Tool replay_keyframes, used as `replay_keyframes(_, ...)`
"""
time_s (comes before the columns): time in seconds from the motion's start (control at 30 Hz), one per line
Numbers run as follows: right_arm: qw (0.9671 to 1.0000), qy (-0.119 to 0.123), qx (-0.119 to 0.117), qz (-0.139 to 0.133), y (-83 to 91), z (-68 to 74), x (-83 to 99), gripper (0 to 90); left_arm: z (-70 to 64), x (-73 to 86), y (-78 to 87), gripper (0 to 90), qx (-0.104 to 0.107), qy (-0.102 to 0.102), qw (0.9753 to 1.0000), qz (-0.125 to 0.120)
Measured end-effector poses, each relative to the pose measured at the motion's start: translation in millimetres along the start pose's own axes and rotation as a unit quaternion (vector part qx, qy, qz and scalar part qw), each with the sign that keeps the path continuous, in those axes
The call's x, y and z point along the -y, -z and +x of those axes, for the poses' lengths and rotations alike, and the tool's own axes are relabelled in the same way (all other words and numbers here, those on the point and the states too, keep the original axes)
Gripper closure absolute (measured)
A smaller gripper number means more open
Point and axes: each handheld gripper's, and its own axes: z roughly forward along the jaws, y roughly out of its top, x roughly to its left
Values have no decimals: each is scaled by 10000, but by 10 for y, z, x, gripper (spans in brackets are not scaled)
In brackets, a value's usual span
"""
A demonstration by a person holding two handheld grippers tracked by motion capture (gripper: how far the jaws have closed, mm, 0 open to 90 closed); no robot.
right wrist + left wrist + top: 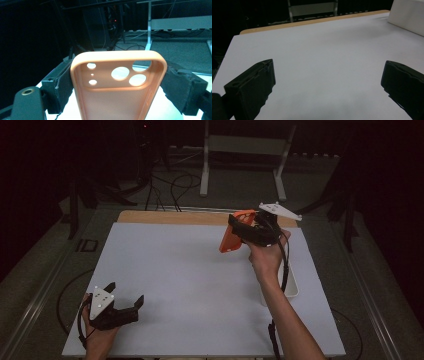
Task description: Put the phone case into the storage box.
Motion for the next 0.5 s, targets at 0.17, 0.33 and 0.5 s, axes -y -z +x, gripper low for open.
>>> replay_keyframes(0.17, 10000, 30, 53, -11, -13, -17, -35, 167, 1, 2, 0, 4, -6, -8, 10000, 5)
replay_keyframes(0.33, 9999, 52, 133, -20, -30, -46, -66, 167, 3, 2, 1, 4, -14, 1, 10000, 2)
replay_keyframes(0.5, 9998, 85, 173, -27, -41, -74, -98, 168, 6, 4, 1, 4, -17, 9, 10000, 7)
